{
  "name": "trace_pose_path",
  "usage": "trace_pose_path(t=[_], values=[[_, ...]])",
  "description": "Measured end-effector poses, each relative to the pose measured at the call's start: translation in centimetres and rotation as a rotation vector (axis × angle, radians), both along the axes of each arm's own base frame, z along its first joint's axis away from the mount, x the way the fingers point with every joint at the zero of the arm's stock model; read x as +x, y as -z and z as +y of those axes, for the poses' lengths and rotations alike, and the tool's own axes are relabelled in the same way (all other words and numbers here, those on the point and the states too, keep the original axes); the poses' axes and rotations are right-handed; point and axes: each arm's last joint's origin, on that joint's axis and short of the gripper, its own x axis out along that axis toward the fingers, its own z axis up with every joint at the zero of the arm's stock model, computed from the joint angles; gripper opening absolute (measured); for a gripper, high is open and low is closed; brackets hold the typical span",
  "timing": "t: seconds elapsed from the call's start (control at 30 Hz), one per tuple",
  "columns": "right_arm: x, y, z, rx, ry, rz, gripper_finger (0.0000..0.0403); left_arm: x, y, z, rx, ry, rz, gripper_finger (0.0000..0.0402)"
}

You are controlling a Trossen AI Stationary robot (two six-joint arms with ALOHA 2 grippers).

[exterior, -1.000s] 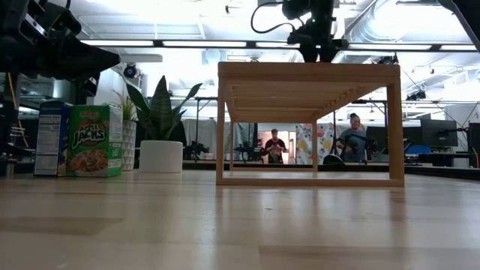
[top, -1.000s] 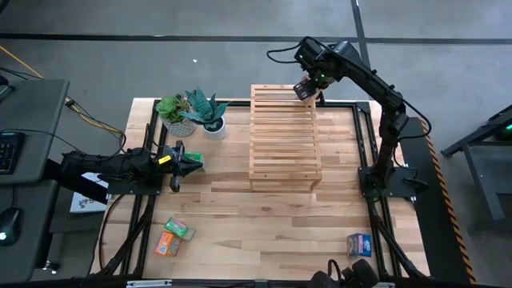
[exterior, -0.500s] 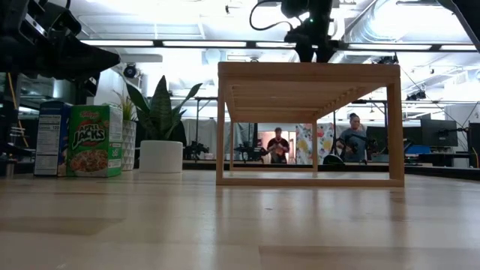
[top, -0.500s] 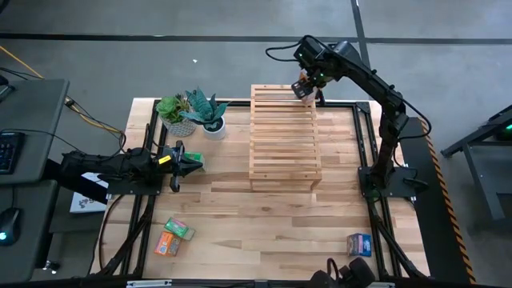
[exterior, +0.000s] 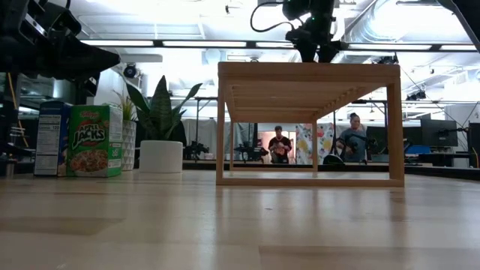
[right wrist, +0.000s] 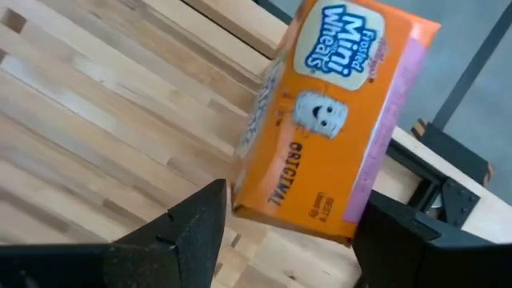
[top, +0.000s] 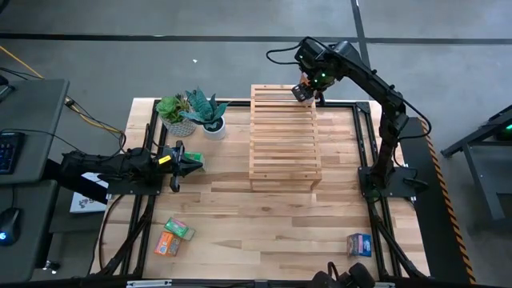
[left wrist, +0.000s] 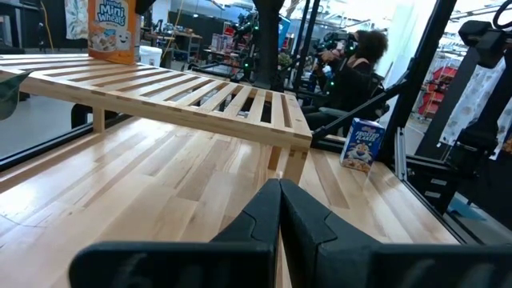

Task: Stack cereal on shelf
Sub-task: Put the bottom right orange cereal box on the shelf

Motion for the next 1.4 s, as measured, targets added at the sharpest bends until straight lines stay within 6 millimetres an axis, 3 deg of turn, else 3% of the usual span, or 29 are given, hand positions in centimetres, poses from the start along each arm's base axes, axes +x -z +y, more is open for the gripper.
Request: trace_pose_path(t=[0.7,1.13,1.3,1.4], values=[[-0.3,-0.5,0.4,0.025,-0.026,-0.038,0.0233,0.0,0.0,0.0,0.000,0.000,0.000,0.0001],[-4.0,-4.7,2.8,-0.151,0.011,-0.083,0.0233,0.0,0.0,0.0,0.000,0.000,0.000,0.0001],[-5.4,-5.8,2.6,-0.315,0.145,-0.017,0.0229,0.0,0.0,0.0,0.000,0.000,0.000,0.0001],[-5.7,-5.6,2.0,-0.325,0.172,-0.005,0.0203,0.0,0.0,0.0,0.000,0.000,0.000,0.0001]])
